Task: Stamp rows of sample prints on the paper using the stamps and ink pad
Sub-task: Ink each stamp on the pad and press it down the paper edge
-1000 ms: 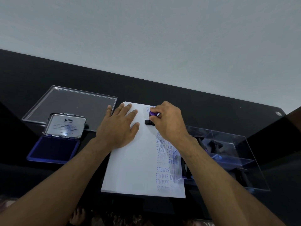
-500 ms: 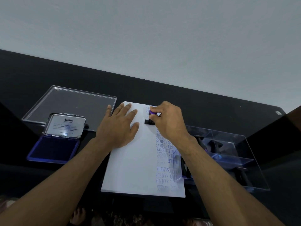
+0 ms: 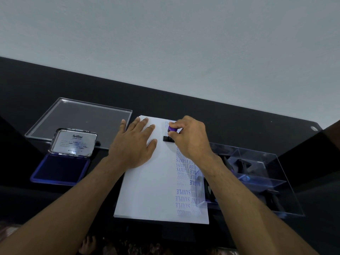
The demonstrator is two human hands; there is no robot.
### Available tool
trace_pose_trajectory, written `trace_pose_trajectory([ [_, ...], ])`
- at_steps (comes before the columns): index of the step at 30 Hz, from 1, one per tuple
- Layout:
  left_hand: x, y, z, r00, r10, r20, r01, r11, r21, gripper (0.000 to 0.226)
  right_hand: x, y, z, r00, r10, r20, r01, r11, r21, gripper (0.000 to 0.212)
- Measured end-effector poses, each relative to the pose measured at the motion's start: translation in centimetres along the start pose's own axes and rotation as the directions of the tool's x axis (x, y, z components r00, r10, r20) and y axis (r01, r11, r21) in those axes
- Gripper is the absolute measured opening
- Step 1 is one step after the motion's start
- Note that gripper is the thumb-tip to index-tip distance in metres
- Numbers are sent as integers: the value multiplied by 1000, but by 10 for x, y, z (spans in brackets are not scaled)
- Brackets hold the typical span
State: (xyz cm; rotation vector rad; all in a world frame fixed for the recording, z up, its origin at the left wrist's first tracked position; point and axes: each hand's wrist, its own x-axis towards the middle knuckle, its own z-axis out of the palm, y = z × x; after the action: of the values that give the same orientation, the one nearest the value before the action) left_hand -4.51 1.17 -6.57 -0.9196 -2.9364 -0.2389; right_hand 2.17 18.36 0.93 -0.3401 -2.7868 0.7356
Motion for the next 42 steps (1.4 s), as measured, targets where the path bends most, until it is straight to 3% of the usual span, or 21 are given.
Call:
trace_pose_trajectory([
  [20, 1, -1, 2, 1000, 6, -9, -6, 1000, 4, 74, -1, 2, 0, 1000, 5, -18, -4, 1000, 29, 30],
  [23, 0, -1, 3, 1000, 9, -29, -9, 1000, -3, 73, -4, 10, -3, 988, 58, -145, -34, 986, 164, 26],
  [25, -2, -1, 2, 999, 10, -48, -10, 1000, -9, 74, -4, 15, -6, 958, 171, -232, -84, 936, 343, 22],
  [30, -2, -1, 2, 999, 11, -46, -11, 1000, -9, 75, -2, 20, -17, 878, 435, -201, -219, 738, 639, 17],
  [33, -2, -2, 2, 999, 13, -51, -13, 1000, -7, 75, -2, 18, -19, 867, 466, -177, -233, 692, 683, 17],
  [42, -2, -1, 1, 999, 16, -42, -16, 1000, -16, 80, -2, 20, -18, 869, 460, -181, -232, 703, 673, 16],
])
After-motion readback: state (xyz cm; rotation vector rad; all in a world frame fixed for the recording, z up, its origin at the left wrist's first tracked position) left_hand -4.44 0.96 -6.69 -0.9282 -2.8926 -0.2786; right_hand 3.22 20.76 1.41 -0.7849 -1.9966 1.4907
